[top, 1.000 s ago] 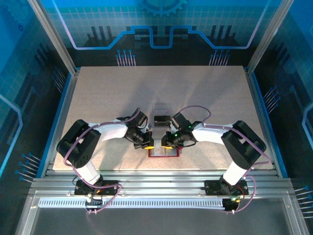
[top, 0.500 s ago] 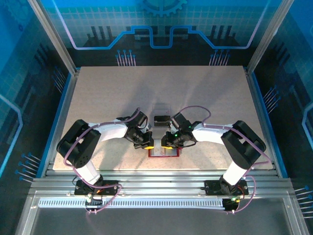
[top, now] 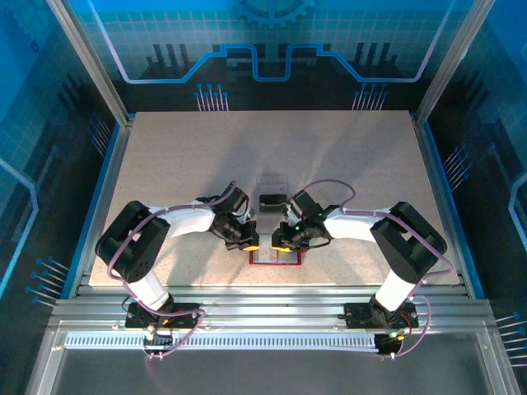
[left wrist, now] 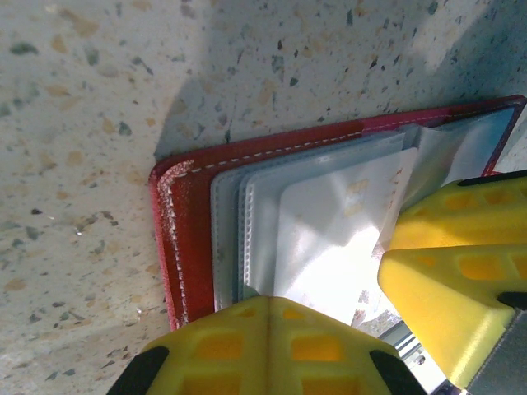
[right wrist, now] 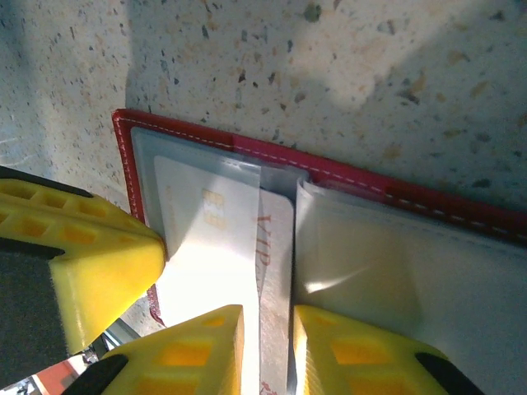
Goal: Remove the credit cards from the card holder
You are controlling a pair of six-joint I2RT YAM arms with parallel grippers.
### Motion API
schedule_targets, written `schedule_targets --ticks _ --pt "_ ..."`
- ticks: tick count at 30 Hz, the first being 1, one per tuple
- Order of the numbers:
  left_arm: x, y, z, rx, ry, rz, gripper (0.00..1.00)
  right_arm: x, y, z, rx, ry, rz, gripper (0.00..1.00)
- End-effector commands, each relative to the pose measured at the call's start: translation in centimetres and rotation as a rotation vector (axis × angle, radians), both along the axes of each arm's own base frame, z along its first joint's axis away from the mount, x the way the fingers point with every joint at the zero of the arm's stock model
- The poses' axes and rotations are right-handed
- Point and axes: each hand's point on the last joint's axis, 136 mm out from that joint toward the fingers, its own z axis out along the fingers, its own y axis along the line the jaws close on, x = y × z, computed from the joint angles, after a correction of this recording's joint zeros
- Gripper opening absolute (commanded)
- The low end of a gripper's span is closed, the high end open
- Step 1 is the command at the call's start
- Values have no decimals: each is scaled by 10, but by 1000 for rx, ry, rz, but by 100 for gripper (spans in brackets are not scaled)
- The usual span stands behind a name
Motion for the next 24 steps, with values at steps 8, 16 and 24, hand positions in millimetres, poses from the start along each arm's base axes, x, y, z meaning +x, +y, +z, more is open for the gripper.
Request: schedule_targets --ticks 8,16,24 --pt "-15 17 -19 87 63 4 0 -1 -1 3 48 22 -15 21" --pt "-15 17 -20 87 67 2 0 2 -1 7 84 20 -33 17" --pt "-14 17 -19 87 66 0 0 5 0 13 104 3 -39 13"
